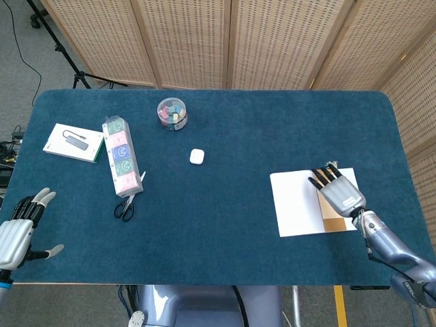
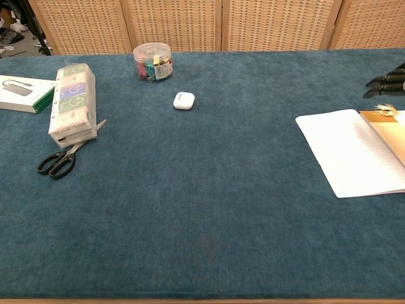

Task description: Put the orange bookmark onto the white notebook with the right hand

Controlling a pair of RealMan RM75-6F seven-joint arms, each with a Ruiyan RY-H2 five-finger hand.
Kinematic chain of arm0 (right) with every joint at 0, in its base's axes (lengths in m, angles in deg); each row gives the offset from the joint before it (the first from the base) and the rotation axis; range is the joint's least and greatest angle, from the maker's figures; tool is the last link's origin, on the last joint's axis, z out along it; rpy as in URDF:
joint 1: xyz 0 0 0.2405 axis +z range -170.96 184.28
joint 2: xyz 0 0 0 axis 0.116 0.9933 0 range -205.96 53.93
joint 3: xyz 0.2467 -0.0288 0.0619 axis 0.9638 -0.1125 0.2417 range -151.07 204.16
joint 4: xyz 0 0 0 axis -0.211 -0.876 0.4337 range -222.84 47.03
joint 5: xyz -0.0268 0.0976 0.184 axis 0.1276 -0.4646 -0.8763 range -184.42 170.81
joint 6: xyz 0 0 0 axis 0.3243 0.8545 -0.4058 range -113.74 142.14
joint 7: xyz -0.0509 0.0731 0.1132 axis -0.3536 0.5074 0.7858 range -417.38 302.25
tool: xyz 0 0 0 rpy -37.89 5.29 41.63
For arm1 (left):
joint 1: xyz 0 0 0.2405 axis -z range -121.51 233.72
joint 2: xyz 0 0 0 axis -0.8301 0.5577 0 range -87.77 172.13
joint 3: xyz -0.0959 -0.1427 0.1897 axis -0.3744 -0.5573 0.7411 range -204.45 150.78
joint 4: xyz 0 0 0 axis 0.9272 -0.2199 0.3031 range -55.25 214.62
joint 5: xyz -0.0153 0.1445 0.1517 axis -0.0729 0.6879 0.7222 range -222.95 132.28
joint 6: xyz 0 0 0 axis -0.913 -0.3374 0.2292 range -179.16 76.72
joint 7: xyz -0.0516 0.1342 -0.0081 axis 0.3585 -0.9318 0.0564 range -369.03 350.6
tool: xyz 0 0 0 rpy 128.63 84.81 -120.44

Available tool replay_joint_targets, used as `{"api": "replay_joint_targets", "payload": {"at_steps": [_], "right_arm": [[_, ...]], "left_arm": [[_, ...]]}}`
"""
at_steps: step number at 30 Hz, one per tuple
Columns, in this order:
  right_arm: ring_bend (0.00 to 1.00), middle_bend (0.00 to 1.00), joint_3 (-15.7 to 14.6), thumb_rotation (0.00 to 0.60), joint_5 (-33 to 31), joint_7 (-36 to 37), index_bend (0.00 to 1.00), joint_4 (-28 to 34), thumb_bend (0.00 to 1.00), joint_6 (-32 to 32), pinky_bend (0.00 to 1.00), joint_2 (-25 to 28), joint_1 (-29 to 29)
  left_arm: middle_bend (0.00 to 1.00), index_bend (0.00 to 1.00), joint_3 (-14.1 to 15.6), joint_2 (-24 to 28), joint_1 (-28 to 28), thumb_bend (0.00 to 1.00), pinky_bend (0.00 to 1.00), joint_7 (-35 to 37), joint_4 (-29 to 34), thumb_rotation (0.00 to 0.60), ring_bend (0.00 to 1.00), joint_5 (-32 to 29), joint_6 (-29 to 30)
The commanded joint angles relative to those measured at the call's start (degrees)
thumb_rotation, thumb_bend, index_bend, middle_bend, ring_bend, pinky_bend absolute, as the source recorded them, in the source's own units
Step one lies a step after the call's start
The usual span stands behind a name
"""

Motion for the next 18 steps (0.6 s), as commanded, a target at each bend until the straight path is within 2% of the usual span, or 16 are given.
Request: {"api": "replay_joint_targets", "payload": {"at_steps": [1, 2, 3, 5, 9, 18], "right_arm": [[0.0, 0.0, 1.92, 0.6, 1.46, 5.21, 0.0, 5.17, 0.24, 7.29, 0.0, 4.63, -2.85], [0.0, 0.0, 2.04, 0.6, 1.66, 6.13, 0.0, 6.14, 0.11, 8.72, 0.0, 5.47, -3.65], [0.0, 0.0, 2.08, 0.6, 1.77, 6.57, 0.0, 6.63, 0.04, 9.54, 0.0, 5.84, -4.11], [0.0, 0.0, 2.23, 0.6, 1.84, 8.21, 0.0, 8.18, 0.0, 12.31, 0.0, 6.85, -5.84], [0.0, 0.0, 1.84, 0.6, 1.28, 13.35, 0.0, 11.6, 0.0, 20.86, 0.0, 7.65, -12.3], [0.0, 0.0, 0.93, 0.6, 0.18, 21.35, 0.0, 9.93, 0.0, 33.36, 0.0, 2.53, -23.41]], "left_arm": [[0.0, 0.0, 0.11, 0.03, -0.08, 0.0, 0.0, 0.2, -0.14, 0.6, 0.0, 0.21, 0.12], [0.0, 0.0, 0.17, 0.04, -0.14, 0.0, 0.0, 0.31, -0.2, 0.6, 0.0, 0.34, 0.21], [0.0, 0.0, 0.21, 0.06, -0.19, 0.0, 0.0, 0.39, -0.22, 0.6, 0.0, 0.42, 0.28], [0.0, 0.0, 0.32, 0.07, -0.34, 0.0, 0.0, 0.67, -0.3, 0.6, 0.0, 0.71, 0.57], [0.0, 0.0, 0.58, -0.04, -1.08, 0.0, 0.0, 1.01, -0.79, 0.6, 0.0, 1.15, 1.73], [0.0, 0.0, 0.45, -1.82, -2.84, 0.0, 0.0, 0.21, -2.79, 0.6, 0.0, 1.26, 4.83]]}}
